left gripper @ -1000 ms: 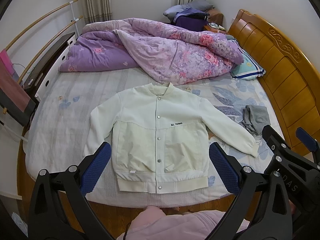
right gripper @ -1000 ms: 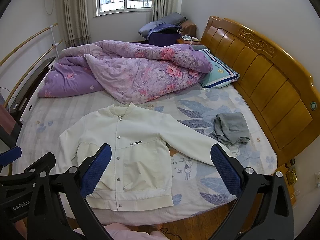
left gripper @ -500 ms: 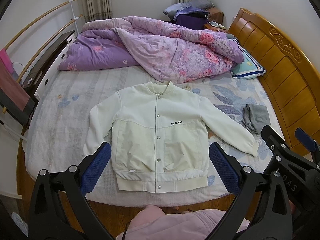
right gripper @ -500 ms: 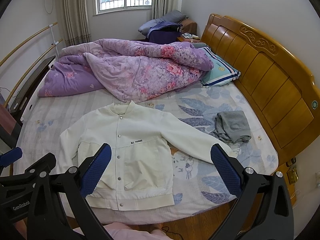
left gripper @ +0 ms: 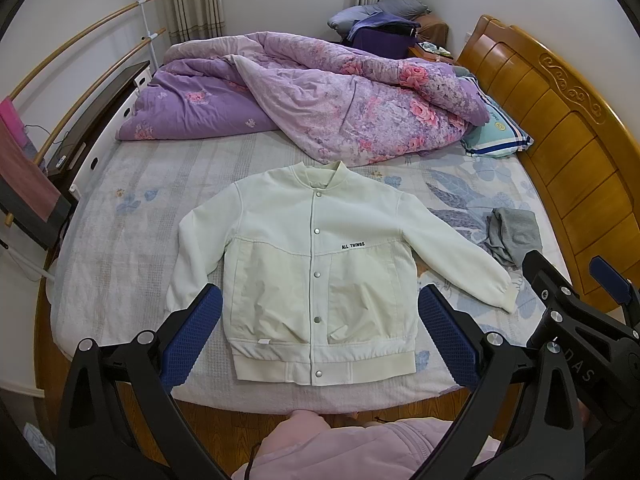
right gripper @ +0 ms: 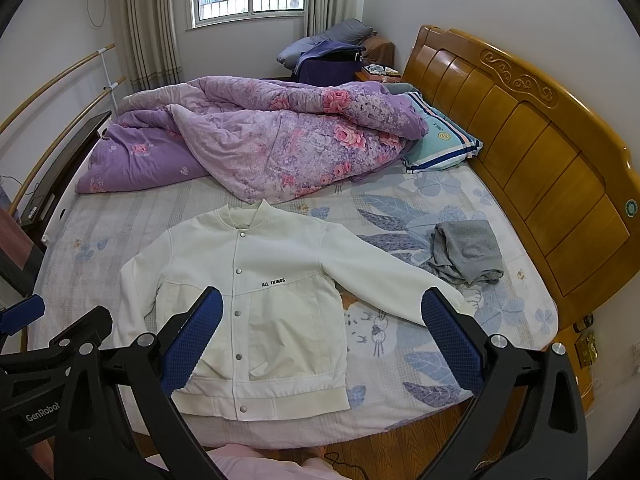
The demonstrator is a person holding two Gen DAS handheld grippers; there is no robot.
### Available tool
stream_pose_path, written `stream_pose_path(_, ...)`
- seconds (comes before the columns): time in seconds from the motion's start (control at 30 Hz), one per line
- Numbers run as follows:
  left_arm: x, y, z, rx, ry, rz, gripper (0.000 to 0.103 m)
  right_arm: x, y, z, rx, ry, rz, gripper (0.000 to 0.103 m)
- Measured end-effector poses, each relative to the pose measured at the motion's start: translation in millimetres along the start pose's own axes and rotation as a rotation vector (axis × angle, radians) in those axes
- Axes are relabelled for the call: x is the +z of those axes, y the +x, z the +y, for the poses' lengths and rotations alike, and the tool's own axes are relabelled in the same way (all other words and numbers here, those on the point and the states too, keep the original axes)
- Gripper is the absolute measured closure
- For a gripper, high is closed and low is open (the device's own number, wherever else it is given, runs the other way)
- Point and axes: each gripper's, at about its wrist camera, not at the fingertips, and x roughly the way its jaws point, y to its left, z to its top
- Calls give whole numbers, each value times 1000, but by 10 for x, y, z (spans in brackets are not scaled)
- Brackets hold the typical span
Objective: Fold large clothes
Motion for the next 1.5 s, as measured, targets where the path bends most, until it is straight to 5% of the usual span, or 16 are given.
stream_pose_path(0.3,14,10,0,0,-9,2,5,10,14,6,10,-5,2,7)
stream_pose_path(0.7,-140,-26,-56,32,-117,26,5,-5,82,-111,129,-60,36,7)
stream_pose_path(1.27,-616,-298,68,162,-316,83,5,-219,63,-77,509,-151,111,7)
stream_pose_path(1.5,-762,-400,405,204,-398,86,5,-233,91,157,665,-172,84,7)
